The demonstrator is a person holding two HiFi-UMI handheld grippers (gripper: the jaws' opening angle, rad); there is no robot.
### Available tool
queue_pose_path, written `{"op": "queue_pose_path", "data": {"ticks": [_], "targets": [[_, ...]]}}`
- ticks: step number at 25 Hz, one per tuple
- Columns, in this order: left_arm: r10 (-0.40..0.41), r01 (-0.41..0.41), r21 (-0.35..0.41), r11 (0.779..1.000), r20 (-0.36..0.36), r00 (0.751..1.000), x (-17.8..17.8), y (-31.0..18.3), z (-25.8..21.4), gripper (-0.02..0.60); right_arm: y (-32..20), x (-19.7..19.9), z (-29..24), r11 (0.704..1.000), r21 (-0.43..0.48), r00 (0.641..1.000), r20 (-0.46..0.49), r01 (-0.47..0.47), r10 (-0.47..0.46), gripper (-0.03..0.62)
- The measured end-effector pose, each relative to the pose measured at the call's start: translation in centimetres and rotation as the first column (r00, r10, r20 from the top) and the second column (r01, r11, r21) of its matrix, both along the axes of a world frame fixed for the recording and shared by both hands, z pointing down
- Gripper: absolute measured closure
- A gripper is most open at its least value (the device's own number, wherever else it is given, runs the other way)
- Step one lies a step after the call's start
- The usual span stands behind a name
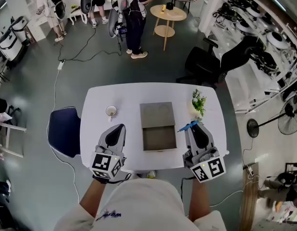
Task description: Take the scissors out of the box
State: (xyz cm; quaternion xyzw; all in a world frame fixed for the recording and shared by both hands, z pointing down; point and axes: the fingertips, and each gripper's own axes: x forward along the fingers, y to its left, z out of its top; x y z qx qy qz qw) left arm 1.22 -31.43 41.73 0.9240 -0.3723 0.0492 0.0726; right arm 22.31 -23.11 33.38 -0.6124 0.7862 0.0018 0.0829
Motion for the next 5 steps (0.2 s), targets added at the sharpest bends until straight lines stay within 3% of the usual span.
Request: {"op": "queue_pose_path", "data": {"ticks": [5], "targets": [[-0.007,0.007,-0.025,1.000,-0.014,1.000,0.00,0.18,1.24,0.580,0.18,0.76,1.08,1.000,-0.005,0.999,0.045,0.001,-0.001,0.520]]}}
